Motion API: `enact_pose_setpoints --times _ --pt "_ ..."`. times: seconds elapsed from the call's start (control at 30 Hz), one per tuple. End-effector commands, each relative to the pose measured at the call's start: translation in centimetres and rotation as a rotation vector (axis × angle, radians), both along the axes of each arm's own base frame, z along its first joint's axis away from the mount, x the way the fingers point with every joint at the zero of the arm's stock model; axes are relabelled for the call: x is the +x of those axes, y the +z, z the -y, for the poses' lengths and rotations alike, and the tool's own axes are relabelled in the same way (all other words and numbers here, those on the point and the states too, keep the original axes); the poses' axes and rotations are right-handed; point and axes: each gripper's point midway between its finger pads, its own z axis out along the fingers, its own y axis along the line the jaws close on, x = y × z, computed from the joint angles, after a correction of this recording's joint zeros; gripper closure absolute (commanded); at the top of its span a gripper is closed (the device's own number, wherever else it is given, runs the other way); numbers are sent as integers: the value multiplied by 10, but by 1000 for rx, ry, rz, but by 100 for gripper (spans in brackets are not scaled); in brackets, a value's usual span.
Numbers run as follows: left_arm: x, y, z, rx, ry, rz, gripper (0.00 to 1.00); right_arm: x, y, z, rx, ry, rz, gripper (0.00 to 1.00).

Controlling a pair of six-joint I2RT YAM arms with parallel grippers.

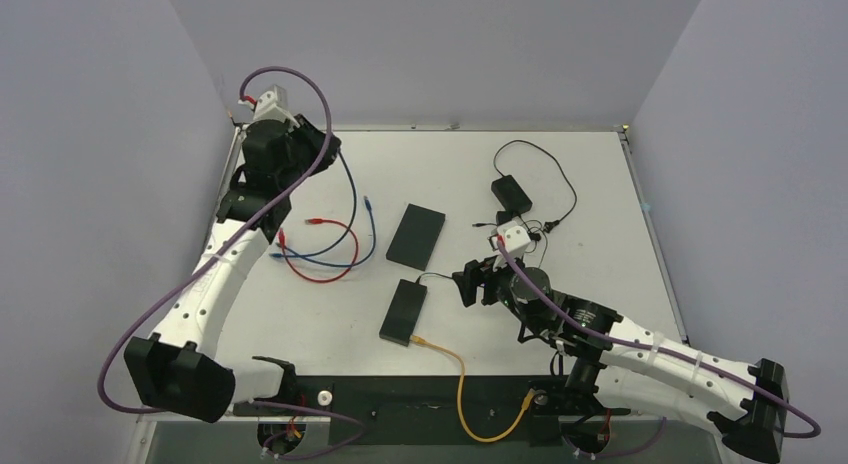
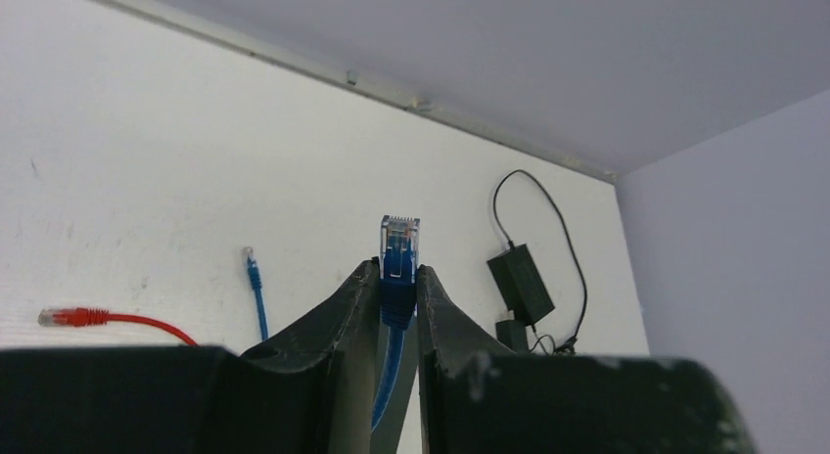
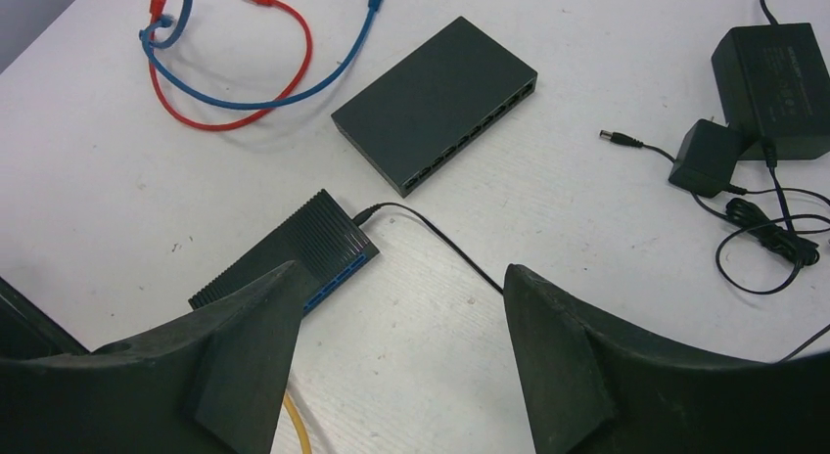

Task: Insert the plug into the switch port
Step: Pick up the connector from the center of the board.

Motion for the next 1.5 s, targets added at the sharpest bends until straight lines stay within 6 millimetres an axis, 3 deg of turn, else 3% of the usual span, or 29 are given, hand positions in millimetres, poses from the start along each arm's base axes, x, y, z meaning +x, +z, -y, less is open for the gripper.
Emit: enact_pose_setpoints --times 0.0,0.07,0.33,0.53,0.63,0.73,0.93,1.17,1.47 --pt "-13 104 -4 -84 3 265 100 0 10 0 51 -21 3 31" --pt "-22 132 -6 -96 0 322 100 0 10 0 54 -22 0 31" --pt "-61 210 -27 -117 55 514 100 -2 12 -6 63 -17 -9 33" --pt "-86 236 -49 -97 133 600 100 -4 12 -10 59 -15 -11 33" --pt "-99 243 -74 -40 245 628 100 -6 13 -12 52 -11 -10 34" --pt "-106 243 -83 -8 275 638 100 -6 10 -13 46 -14 -11 34" --pt "-100 215 -82 19 273 579 100 -6 10 -22 39 -2 -16 34" --pt "-99 201 -46 5 76 503 100 -6 12 -26 8 32 -3 34" --pt "-121 174 0 -20 -211 413 100 -11 46 -24 -17 115 86 34"
